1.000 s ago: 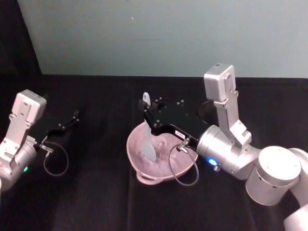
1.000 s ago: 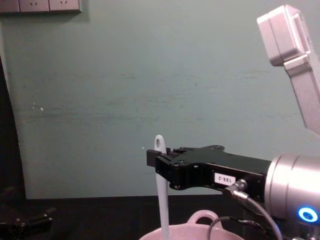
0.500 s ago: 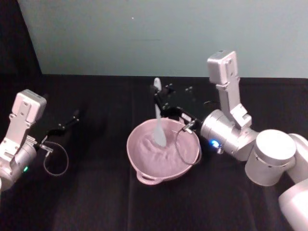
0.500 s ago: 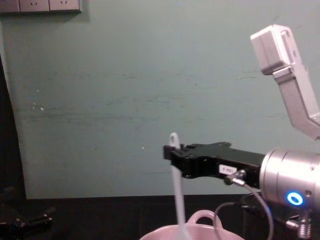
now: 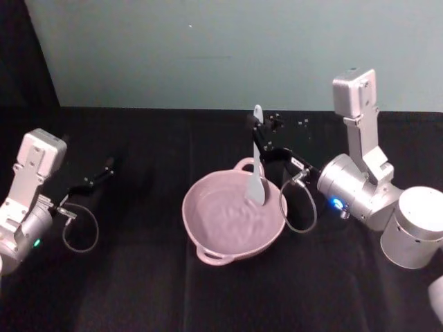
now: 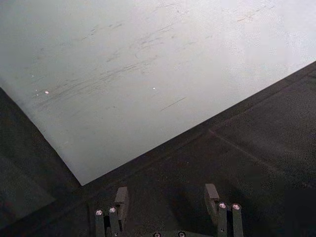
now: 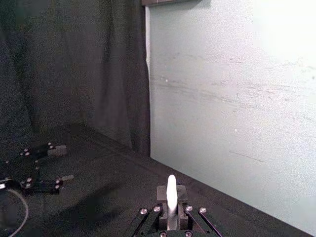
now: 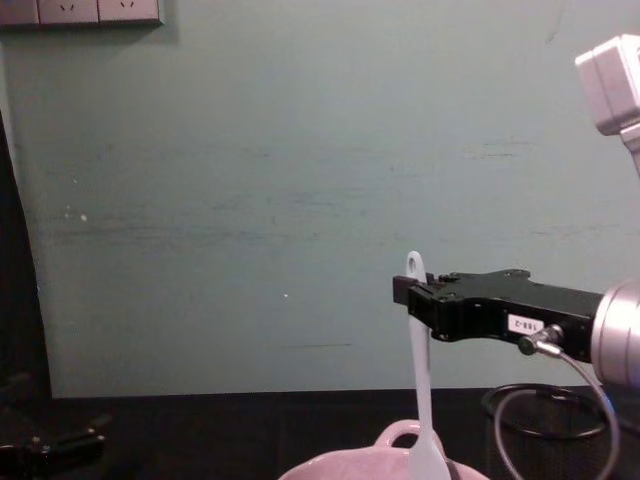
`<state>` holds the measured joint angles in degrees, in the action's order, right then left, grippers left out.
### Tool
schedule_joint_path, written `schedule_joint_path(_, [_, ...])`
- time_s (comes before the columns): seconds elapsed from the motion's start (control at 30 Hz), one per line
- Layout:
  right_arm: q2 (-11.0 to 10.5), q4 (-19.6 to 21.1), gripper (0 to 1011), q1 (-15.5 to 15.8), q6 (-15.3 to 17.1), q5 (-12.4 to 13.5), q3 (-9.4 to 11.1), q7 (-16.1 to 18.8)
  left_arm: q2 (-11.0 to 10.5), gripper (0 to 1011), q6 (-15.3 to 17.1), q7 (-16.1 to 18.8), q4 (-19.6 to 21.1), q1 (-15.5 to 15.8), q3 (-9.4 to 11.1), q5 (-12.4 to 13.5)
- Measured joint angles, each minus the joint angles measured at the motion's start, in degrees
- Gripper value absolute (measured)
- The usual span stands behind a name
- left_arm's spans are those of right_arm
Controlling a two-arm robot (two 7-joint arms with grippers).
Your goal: Use the one hand to pick up the spoon and stir the clear water in the bowl.
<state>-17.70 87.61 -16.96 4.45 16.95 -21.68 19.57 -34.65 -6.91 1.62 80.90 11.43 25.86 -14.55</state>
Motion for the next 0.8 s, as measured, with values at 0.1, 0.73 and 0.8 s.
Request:
schedule_joint_path(0.1, [-0.65,1.71,118,1.26,0.29,-0.14,0.11,0.07,0.0,1011,0.0,0.0,0.0,0.0,0.0,0.0])
schedule_joint_path(0.73, [0.22,7.77,118,4.91,1.04,-1.19,-4.2,1.66,0.0,1011,0.0,0.0,0.0,0.0,0.0,0.0])
schedule_joint_path(0.8, [0.61,7.32,118,4.53,0.99,-1.21,-4.54,1.76,0.0,1011,0.0,0.0,0.0,0.0,0.0,0.0])
